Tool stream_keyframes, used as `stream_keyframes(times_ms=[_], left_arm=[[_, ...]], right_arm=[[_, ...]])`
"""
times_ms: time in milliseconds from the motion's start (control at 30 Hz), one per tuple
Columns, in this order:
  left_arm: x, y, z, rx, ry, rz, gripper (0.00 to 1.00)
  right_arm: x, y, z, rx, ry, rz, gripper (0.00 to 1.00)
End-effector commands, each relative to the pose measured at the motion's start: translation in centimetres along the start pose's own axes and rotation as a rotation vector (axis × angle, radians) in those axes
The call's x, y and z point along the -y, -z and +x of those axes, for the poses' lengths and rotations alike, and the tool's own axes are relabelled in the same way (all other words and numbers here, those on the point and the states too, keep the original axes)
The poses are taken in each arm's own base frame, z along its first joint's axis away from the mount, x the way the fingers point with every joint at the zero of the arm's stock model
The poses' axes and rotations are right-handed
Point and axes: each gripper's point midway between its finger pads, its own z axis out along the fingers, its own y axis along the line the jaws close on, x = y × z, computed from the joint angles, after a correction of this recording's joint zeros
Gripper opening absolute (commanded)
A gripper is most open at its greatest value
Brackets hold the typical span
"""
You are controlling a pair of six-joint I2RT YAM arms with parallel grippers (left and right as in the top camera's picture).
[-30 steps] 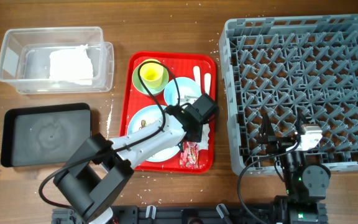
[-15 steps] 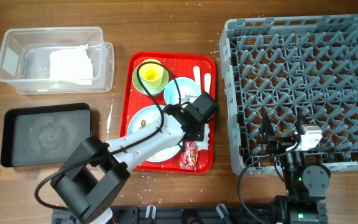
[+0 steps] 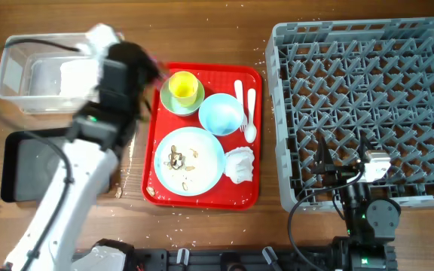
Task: Sort waste into correct bins and load items into the dishwasher rack
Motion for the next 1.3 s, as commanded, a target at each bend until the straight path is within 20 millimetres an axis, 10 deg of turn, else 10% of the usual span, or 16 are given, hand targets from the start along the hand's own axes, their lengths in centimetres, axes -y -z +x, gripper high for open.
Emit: stream_keyframes(times_ms=[0,100,167,333,400,533,700,933,1267], left_arm=[[-7.5,-4.9,-6.0,0.178,0.125,-0.183,0.04],[-13.8,-9.1,-7.0,0.176,0.19,-0.267,0.36],[-15.1,-9.7,-6.2,0.111,0.204,-0.26,0.85],[-4.0,-3.3,-1.8,-0.24,0.193,0.231,0.81],[1.1,1.3,4.8,-0.531,0.098,0.434,0.72],[5.0,8.0,20.6,-0.948,-0.257,0.414,0.68],[5.6,9.8,32.0,-1.027,-0.62,0.319,0.79],[5.0,6.2,36.1,-0.871,-1.116,0.351,0.74],[3.7,6.2,39.7,-0.959,-1.256,0.419,0.62]], right_arm=[[0.0,0.0,-0.2,0.008,0.015,-0.003,1.0],[0.0,0.0,-0.2,0.008,0.015,-0.003,1.0],[0.0,0.0,-0.2,0.008,0.015,-0.002,1.0],[0.0,0.0,-0.2,0.008,0.015,-0.003,1.0],[0.0,0.0,-0.2,0.008,0.015,-0.002,1.0],[0.0,0.0,-0.2,0.008,0.015,-0.002,1.0],[0.0,0.0,-0.2,0.008,0.015,-0.002,1.0],[0.0,0.0,-0.2,0.008,0.015,-0.002,1.0],[0.0,0.0,-0.2,0.008,0.015,-0.003,1.0]])
